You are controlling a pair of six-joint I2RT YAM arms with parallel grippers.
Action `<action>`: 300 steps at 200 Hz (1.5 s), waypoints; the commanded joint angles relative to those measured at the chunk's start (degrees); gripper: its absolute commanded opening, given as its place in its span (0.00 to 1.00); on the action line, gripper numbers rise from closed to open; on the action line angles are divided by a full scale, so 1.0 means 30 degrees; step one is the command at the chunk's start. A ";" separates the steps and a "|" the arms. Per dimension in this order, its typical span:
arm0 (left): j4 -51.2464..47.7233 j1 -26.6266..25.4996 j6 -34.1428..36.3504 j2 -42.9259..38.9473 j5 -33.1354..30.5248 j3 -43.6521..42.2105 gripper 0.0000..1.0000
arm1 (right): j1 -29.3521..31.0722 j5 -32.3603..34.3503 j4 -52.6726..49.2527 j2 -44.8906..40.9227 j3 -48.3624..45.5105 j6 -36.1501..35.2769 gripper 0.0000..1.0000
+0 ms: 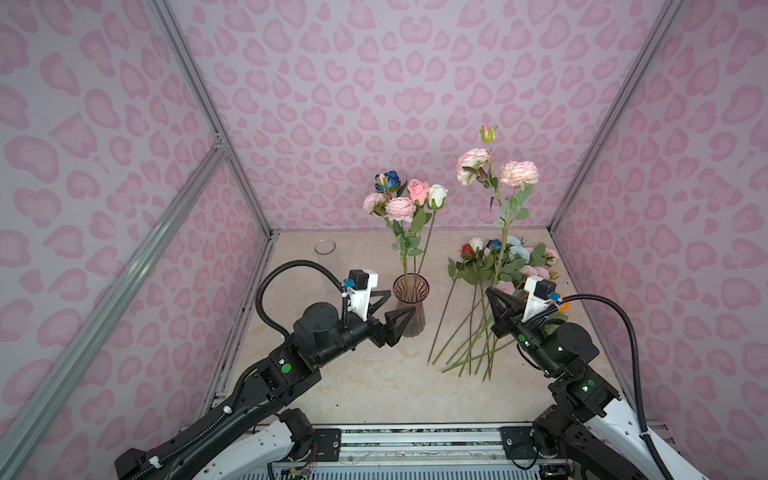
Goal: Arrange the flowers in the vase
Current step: 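Carry the pink roses toward the vase while the left gripper moves to meet them, then take the pink rose stem with the left gripper and open the right gripper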
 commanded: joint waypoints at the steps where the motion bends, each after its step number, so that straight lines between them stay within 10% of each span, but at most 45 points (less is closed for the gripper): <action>1: 0.1434 -0.0019 0.1747 0.1428 0.2273 0.1774 0.81 | 0.1906 0.0837 0.0828 0.0179 0.0356 -0.1569 0.00; 96: 0.3539 -0.0923 0.1162 0.6525 0.3949 0.5467 0.73 | 0.7802 0.3107 0.2741 0.1993 0.1589 -0.3911 0.00; 239: 0.4903 -0.0931 0.0987 0.7212 0.5375 0.5263 0.04 | 0.7965 0.2961 0.4197 0.3375 0.1787 -0.3242 0.00; 265: 0.4494 -0.0931 0.1868 0.6790 0.4389 0.5431 0.04 | 0.7970 0.3184 0.3948 0.3459 0.1973 -0.3217 0.34; 300: 0.3790 -0.0907 0.4781 0.5928 0.1103 0.6419 0.04 | 0.7983 0.4087 0.2841 0.2565 0.1879 -0.3542 0.41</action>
